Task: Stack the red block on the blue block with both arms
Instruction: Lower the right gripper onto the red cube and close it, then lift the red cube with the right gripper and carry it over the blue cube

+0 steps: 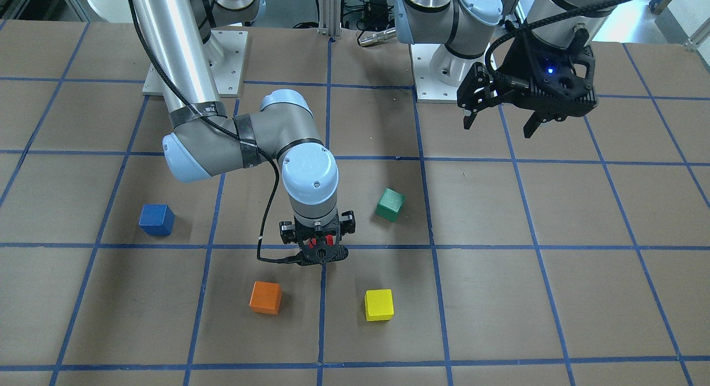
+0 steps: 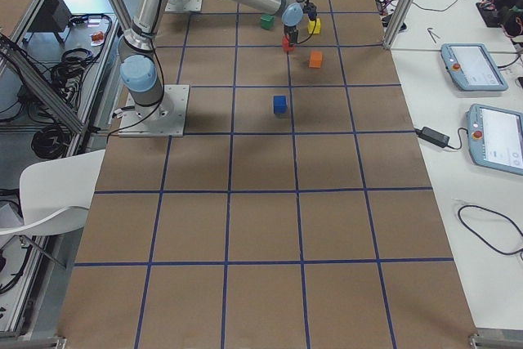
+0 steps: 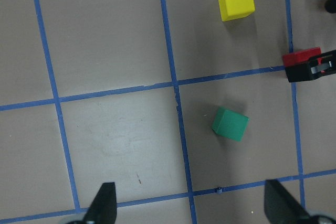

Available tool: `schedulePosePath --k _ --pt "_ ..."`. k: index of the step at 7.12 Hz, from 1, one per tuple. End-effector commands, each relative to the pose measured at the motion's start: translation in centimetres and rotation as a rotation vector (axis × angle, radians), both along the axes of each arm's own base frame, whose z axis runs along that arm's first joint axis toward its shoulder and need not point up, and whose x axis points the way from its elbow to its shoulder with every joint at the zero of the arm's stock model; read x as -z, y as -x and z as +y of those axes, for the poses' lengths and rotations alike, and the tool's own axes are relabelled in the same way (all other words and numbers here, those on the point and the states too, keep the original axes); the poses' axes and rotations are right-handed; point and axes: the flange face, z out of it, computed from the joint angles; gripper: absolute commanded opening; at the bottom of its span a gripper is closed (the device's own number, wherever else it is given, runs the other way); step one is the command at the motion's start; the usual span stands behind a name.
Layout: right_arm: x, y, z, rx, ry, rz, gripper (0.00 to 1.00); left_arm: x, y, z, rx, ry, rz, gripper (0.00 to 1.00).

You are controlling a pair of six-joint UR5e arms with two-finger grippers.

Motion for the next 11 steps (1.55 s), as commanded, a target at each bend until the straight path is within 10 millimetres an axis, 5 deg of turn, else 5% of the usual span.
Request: schedulePosePath --k 1,3,5,8,11 --pt "0.3 0.0 -0.1 0.001 -0.007 0.004 0.05 0.1 0.0 0.0 0.0 -0.001 0.001 1.0" --pt "-0.7 -0.1 -0.4 0.006 0.005 -0.015 0.0 0.0 0.0 0.1 0.0 -0.001 0.001 1.0" --pt "-7.4 2.8 -1.0 0.054 0.059 -0.053 0.0 0.3 0.0 0.4 0.0 -0.005 -0.001 1.0" --pt "-15.7 14.4 0.0 0.229 -0.016 -0.014 0.0 0.3 0.0 0.4 0.0 -0.005 -0.001 1.0" --pt "-15.0 23.8 0.3 0.273 -0.066 -0.006 0.0 0.4 0.0 0.3 -0.011 -0.006 0.0 1.0"
